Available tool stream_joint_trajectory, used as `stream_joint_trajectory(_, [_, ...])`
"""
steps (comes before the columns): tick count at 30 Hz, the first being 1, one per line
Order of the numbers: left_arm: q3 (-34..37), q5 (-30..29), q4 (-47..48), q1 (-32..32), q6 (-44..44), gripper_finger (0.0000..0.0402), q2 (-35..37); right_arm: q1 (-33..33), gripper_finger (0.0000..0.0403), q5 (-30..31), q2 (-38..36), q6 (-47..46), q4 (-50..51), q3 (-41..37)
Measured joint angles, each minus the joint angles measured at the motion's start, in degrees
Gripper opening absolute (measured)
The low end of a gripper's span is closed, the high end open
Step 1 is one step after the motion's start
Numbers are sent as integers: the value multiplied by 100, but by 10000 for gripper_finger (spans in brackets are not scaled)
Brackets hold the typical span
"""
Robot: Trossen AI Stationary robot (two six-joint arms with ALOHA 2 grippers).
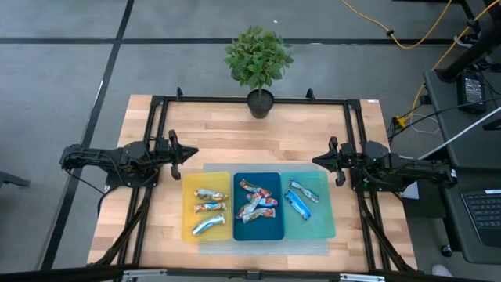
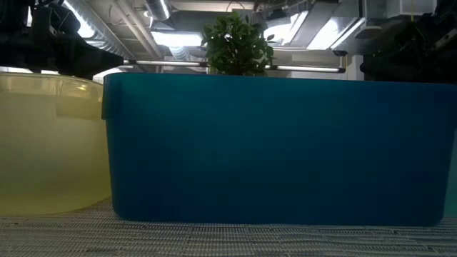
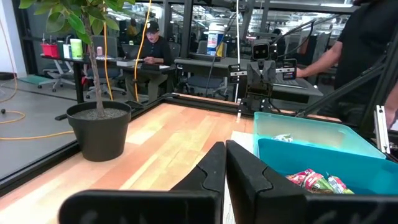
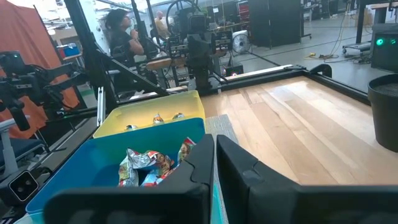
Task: Pick and place Granola Bars by type
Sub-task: Return to Home Position
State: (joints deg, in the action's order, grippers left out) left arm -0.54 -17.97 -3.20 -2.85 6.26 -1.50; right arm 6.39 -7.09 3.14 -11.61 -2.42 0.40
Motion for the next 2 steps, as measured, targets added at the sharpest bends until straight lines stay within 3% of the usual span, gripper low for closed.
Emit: stream_joint_trajectory(2, [0,1,0,0,2,7,0,0,23,0,0,2,-2,0])
